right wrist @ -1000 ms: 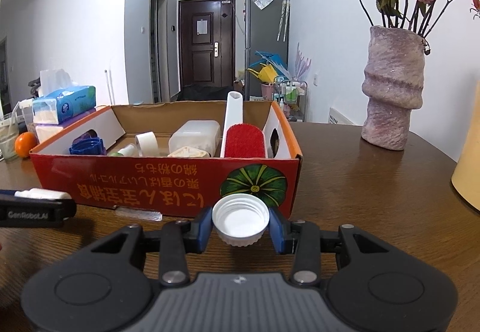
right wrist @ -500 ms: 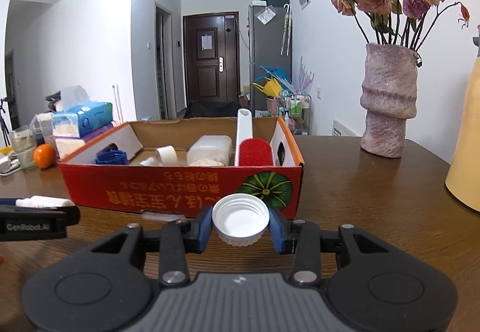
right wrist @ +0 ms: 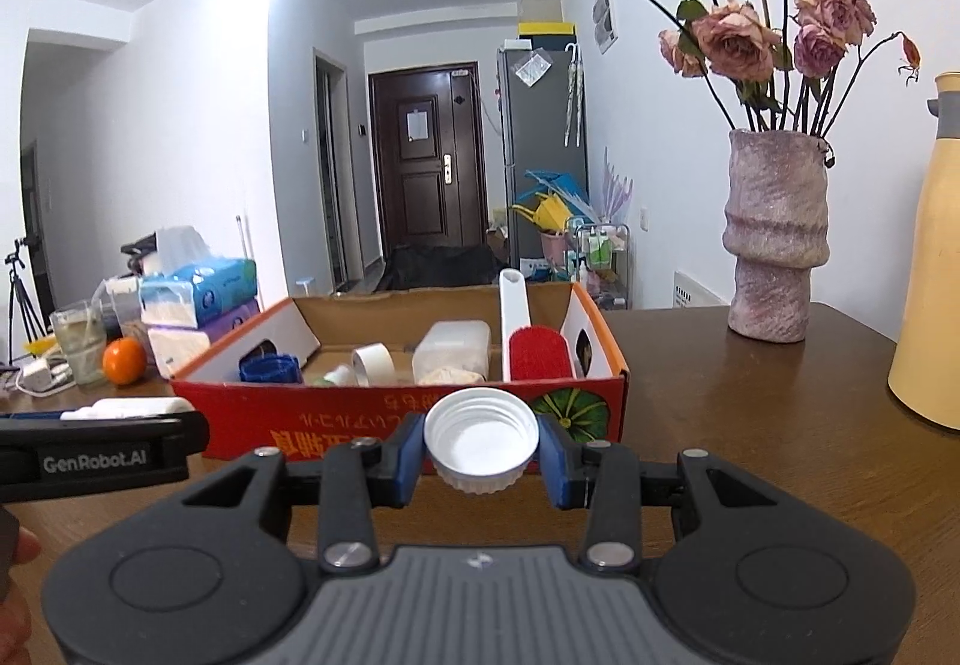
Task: Organize rigid objects
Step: 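Carry the spray bottle and white cap over the red box with both grippers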
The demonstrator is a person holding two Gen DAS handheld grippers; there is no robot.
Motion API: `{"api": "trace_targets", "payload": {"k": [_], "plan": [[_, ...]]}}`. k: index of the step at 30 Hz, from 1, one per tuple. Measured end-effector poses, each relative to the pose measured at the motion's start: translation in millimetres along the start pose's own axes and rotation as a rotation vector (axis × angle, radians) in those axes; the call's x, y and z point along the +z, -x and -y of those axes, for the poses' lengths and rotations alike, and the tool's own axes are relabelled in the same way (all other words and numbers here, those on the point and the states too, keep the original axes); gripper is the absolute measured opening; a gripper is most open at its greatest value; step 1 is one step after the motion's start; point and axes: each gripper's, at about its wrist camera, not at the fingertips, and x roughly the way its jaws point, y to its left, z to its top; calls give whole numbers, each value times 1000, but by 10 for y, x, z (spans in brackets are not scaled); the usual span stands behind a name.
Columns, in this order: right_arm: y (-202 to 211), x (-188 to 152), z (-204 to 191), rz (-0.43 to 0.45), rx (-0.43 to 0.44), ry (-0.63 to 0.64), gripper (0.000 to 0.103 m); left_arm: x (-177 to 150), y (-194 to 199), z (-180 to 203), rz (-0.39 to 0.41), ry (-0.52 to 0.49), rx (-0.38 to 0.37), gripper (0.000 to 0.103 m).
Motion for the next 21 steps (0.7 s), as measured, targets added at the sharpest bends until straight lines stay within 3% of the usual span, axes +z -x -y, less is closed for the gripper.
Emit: {"api": "trace_targets", "payload": {"k": [10, 21], "plan": [[-99, 139, -6, 56, -18, -49, 39, 239, -41, 3, 48, 28, 37, 99], [-445, 293, -19, 91, -22, -49, 39, 490, -357, 91, 74, 49, 35, 99]]}}
